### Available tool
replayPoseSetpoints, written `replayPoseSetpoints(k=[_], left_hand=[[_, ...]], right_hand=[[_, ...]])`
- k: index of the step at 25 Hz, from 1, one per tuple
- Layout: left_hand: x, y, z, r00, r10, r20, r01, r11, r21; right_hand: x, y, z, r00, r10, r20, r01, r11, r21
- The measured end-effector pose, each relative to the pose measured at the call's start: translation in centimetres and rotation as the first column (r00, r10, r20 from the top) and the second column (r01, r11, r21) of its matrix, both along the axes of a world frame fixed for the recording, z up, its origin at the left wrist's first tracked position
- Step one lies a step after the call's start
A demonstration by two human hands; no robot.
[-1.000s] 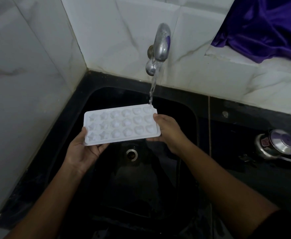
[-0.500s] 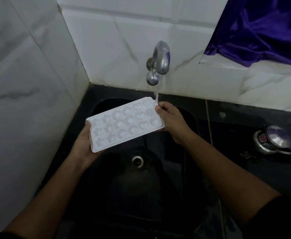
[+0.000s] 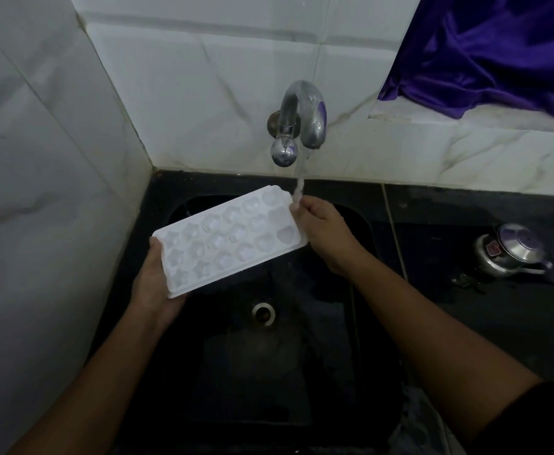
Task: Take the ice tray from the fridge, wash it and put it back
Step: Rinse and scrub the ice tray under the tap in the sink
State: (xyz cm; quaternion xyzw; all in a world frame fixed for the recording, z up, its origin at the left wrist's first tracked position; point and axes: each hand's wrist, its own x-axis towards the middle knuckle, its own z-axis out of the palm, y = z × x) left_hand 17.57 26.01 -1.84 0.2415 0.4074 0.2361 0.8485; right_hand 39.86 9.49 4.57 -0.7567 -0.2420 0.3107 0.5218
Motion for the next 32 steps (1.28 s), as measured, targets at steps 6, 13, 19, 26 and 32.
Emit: replayPoseSetpoints(k=[6, 13, 19, 26, 32], left_hand=[[1.6, -1.6, 0.5, 0.996, -0.071, 0.056, 0.071, 0.997, 0.0], [1.7, -1.2, 0.6, 0.99, -0.065, 0.124, 0.068, 0.997, -0.025], [2.2, -2.4, 0.3, 0.985, -0.125, 0.117, 0.122, 0.992, 0.034], [2.7, -1.3, 0.2, 0.986, -0.15, 0.068, 0.145, 0.987, 0.072], [3.2, -1.1, 0.2, 0.99, -0.142, 0.026, 0.14, 0.987, 0.078]], right_hand=[[0.2, 0.4, -0.1, 0.974, -0.189, 0.123, 0.189, 0.982, 0.014], [0.7, -1.8, 0.4, 0.989, 0.008, -0.146, -0.005, 1.0, 0.018], [1.8, 0.4, 0.5, 0.981, -0.137, 0.138, 0.156, 0.979, -0.135], [0.3, -3.2, 1.1, 0.626, 0.524, 0.577, -0.13, 0.8, -0.586], [0.0, -6.0, 1.4, 0.184, 0.789, 0.587, -0.136, 0.612, -0.78]])
